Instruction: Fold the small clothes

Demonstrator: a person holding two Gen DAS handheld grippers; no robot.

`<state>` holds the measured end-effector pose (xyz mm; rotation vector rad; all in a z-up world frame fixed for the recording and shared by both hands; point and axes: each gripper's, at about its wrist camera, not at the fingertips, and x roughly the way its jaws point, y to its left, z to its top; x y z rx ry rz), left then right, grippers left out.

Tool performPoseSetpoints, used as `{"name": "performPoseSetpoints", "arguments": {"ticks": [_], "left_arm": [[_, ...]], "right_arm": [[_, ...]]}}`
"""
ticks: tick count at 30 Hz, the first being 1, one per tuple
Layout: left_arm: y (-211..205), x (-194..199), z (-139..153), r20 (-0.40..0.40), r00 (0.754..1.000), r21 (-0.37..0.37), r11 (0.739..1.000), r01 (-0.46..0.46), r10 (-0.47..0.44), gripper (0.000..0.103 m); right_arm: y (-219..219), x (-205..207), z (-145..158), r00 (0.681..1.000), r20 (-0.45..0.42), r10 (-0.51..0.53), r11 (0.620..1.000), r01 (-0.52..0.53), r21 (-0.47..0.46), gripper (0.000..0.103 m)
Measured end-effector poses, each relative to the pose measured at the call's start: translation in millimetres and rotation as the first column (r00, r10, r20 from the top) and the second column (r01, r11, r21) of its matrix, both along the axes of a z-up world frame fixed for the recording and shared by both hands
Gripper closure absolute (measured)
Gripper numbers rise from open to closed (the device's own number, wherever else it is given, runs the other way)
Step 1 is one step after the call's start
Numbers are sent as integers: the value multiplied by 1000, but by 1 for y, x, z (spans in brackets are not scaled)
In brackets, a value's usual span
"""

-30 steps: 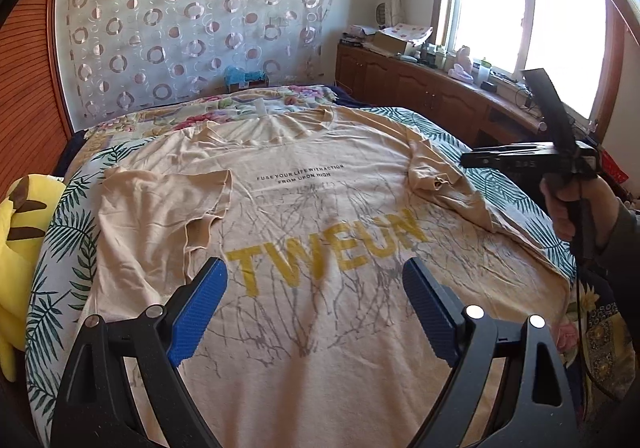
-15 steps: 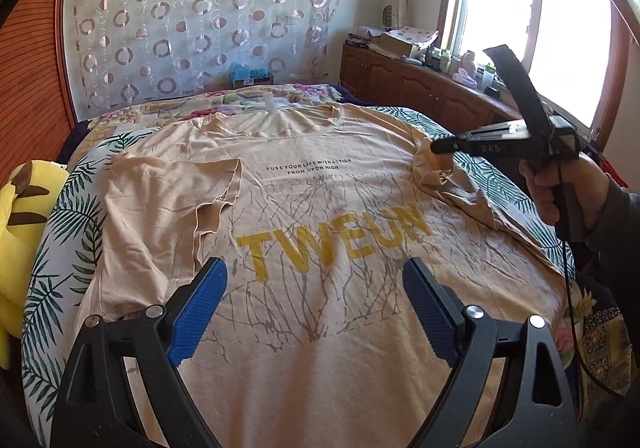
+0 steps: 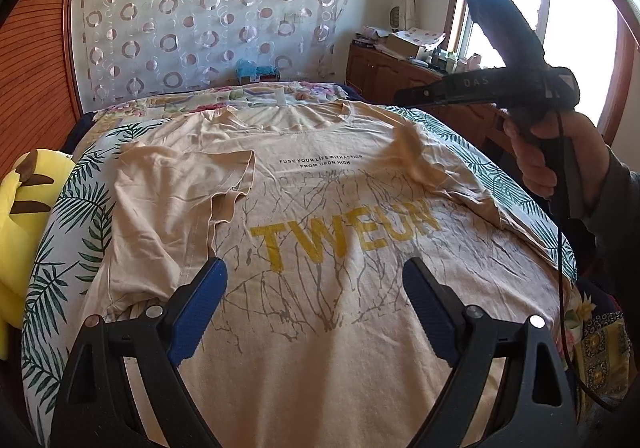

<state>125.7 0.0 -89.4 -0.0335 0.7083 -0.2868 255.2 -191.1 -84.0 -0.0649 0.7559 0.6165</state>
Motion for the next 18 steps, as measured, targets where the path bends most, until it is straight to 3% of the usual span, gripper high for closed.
{"name": "performPoseSetpoints", "arguments": {"ticks": [1,4,10,18], "left_arm": [[0,0,0,0,1000,0,1000,0,0,13],[1,-2,1,7,1000,-6,1000,0,0,13],[-3,-4,3,18,1000,-8,1000,7,-7,13],[-9,-5,4,18,1000,-1,1000,16,-16,13]], "right_arm": [[-6,-5,-1,1000,8,-9,1000,9,-16,77],[-20,-25,-9,999,38,-36,996,39,-79,76],[-58,-66,-38,995,3,-100,980,99,-171,76],[-78,-97,-59,987,-72,-142,984,133,-117,76]]}}
